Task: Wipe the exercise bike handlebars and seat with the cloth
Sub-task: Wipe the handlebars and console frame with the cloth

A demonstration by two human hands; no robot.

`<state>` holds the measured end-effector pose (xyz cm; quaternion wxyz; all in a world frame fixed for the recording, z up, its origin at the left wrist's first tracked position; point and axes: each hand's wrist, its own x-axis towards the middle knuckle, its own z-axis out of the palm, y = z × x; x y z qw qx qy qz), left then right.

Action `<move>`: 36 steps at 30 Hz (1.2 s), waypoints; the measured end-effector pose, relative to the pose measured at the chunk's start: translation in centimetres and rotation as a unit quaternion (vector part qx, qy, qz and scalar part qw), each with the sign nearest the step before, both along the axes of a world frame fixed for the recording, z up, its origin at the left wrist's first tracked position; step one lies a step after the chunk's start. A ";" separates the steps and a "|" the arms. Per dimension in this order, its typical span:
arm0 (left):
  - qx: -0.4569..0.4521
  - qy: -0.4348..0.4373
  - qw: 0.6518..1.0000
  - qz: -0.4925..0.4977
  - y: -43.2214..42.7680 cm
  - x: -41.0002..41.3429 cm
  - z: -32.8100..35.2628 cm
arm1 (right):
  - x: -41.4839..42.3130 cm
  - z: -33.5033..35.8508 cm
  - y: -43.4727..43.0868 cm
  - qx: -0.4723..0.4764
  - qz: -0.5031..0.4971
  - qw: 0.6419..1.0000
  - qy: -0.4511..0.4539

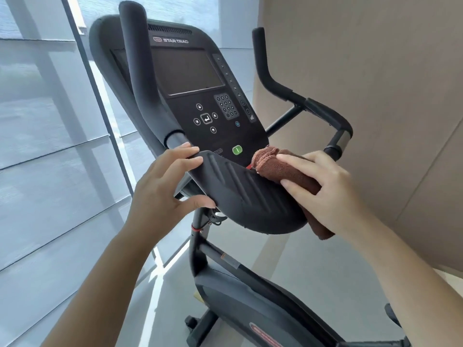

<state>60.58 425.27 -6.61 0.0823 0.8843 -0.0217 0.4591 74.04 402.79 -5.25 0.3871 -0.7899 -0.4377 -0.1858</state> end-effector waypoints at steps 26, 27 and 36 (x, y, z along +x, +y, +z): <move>0.015 -0.068 0.988 -0.142 1.9 2.1 0.1 | -10.5 -6.3 1.4 0.181 -0.194 0.955 0.132; 0.017 -0.069 0.987 -0.143 1.9 2.2 0.0 | -10.4 -6.3 1.1 0.163 -0.198 0.961 0.106; 0.018 -0.093 0.984 -0.149 2.0 2.8 -0.2 | -9.1 -6.9 5.9 0.372 -0.291 0.880 -0.046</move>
